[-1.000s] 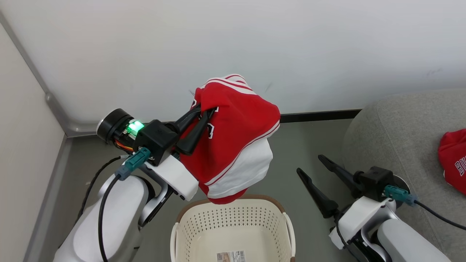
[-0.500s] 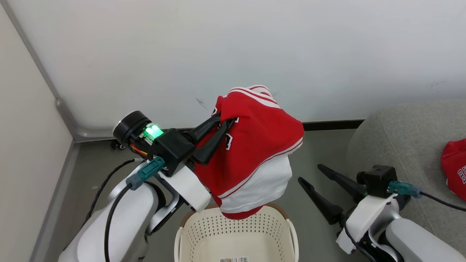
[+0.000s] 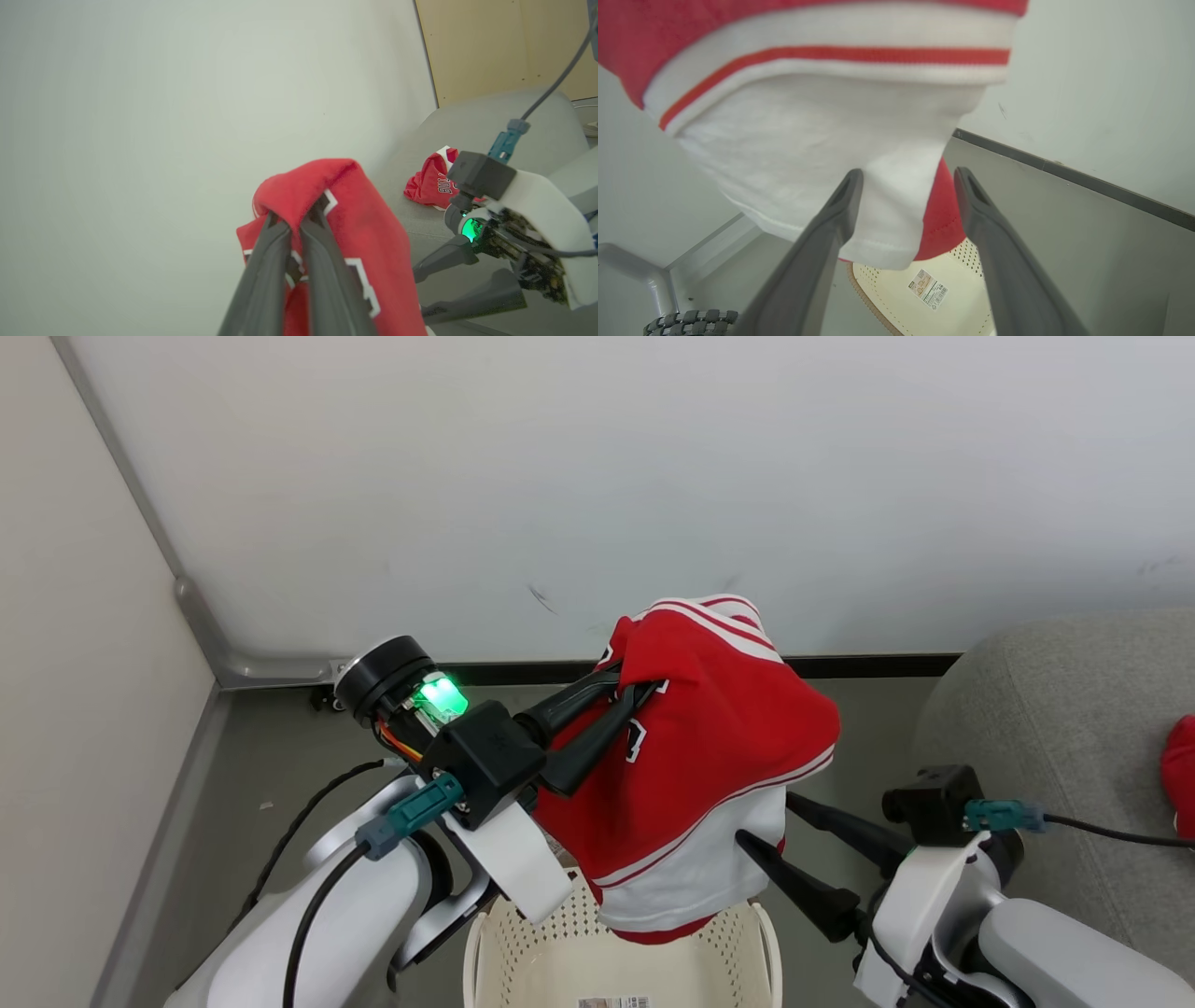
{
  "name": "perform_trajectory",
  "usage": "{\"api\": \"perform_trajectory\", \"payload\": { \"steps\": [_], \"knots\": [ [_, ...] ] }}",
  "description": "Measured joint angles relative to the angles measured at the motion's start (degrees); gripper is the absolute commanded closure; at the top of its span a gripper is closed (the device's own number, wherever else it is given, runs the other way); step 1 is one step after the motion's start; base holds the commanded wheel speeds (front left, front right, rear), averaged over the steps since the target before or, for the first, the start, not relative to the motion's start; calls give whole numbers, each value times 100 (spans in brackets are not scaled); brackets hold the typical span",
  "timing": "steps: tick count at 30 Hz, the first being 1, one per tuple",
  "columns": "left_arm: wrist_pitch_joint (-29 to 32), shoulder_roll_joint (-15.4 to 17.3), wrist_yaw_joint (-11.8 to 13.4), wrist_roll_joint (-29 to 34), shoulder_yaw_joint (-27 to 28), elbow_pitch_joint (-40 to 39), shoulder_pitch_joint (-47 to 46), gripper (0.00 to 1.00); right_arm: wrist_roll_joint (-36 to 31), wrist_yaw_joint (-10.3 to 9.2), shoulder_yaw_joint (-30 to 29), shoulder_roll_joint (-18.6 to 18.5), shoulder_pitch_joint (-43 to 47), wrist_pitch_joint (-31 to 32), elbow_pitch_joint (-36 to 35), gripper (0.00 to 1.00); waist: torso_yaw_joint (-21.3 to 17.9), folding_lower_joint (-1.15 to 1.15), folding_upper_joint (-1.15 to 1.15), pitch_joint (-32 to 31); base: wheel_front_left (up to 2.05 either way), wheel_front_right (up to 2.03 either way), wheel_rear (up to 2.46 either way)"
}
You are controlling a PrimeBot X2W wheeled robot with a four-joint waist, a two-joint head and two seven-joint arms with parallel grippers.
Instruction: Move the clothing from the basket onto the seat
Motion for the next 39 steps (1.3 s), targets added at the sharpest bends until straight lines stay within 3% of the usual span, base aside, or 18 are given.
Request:
{"api": "perform_trajectory", "payload": {
  "steps": [12, 22, 23, 24, 25, 31, 33, 34, 39],
  "knots": [
    [146, 130, 0, -218, -156, -272, -40, 100, 305, 0, 929, -202, -547, -21, -338, 0, 169, 0, 0, 49, 0, 0, 0],
    [199, 229, 0, -307, -64, -285, -44, 100, 328, 0, 1346, -313, -943, -559, -336, 0, 137, 0, 0, 117, 0, 0, 0],
    [199, 237, 0, -314, -62, -285, -43, 100, 342, 0, 1380, -314, -943, -598, -301, 11, 129, 0, 0, 123, 0, 0, 0],
    [199, 245, 0, -314, -59, -288, -43, 100, 371, 0, 1428, -315, -943, -631, -271, 38, 122, 0, 0, 130, 0, 0, 0],
    [203, 250, 0, -321, -56, -290, -43, 100, 389, 0, 1470, -315, -943, -666, -254, 51, 114, 0, 0, 137, 0, 0, 0],
    [204, 293, 0, -413, -23, -298, -40, 100, 390, 0, 1652, -300, -1079, -940, -219, 73, 81, 0, 0, 167, 0, 0, 0],
    [227, 307, 0, -415, -3, -296, -32, 100, 377, 0, 1699, -289, -1181, -1026, -210, 85, 66, 0, 0, 177, 0, 0, 0],
    [237, 312, 0, -422, 3, -291, -26, 100, 377, 0, 1720, -281, -1221, -1068, -201, 97, 59, 0, 0, 182, 0, 0, 0],
    [255, 325, 2, -514, 43, -243, 15, 100, 382, 0, 1818, -267, -1286, -1171, -192, 100, 27, 0, 0, 206, 0, 0, 0]
  ]
}}
